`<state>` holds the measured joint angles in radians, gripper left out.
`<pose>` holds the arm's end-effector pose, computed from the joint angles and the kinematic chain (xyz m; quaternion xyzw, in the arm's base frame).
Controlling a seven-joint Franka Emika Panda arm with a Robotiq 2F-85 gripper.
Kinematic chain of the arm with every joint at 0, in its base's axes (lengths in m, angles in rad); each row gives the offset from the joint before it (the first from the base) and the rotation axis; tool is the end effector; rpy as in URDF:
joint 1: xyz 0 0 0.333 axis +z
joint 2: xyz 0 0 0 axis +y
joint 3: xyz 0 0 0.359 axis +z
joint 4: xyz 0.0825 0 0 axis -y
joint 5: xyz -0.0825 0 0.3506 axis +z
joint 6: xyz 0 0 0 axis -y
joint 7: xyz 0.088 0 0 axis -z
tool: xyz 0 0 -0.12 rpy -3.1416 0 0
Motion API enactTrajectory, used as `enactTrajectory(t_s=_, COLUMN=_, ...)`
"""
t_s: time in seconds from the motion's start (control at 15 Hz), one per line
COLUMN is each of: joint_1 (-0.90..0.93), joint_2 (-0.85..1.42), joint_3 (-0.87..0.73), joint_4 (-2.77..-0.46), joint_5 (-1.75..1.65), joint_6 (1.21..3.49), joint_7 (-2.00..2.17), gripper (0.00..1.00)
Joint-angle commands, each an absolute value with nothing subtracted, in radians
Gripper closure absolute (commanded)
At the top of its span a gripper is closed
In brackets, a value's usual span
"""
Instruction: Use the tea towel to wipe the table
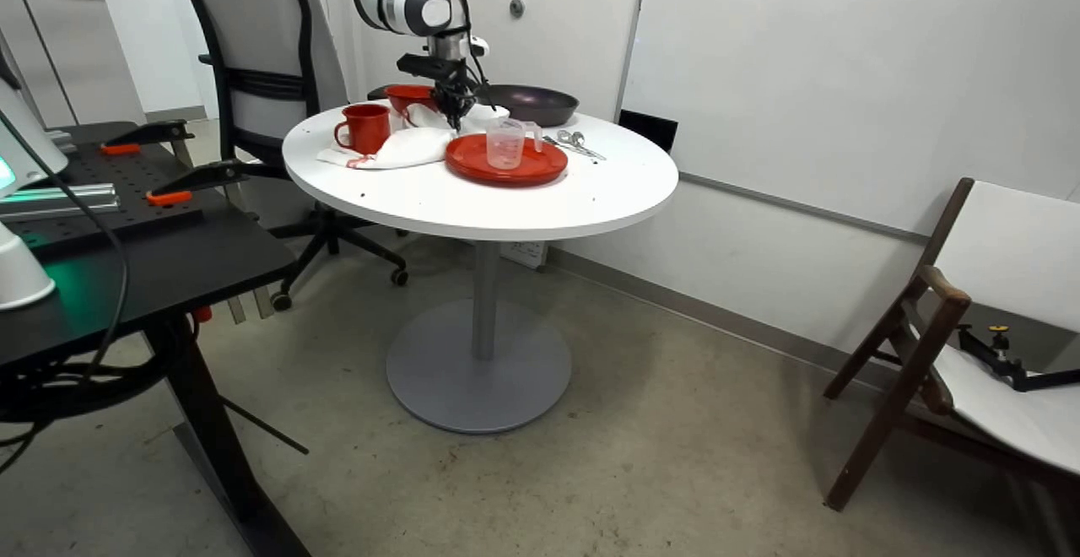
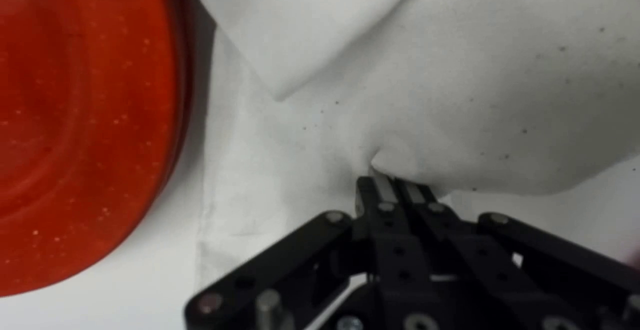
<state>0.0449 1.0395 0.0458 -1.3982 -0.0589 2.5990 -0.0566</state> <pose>0.7450 0.0598 0.1261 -0.9931 -0.0844 -0.0812 0.0029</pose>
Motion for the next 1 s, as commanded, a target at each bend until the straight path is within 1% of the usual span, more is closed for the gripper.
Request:
enactTrajectory(t_s=0.0, joint_1=0.054, joint_2=1.095, joint_3=0.019, joint_4=-1.317, joint_5=-0.054, joint_6=2.603, joint_7=-0.029, gripper=0.99)
enactTrajectory(t_s=0.6, joint_1=0.037, joint_2=1.131, joint_3=-0.049, joint_4=-1.226, joint_5=-0.055, joint_6=2.603, joint_7=0.029, gripper=0.99)
enactTrajectory(t_s=0.93, joint_1=0.023, joint_2=1.157, joint_3=-0.033, joint_4=-1.216, joint_5=-0.025, joint_6=2.605, joint_7=0.082, gripper=0.99)
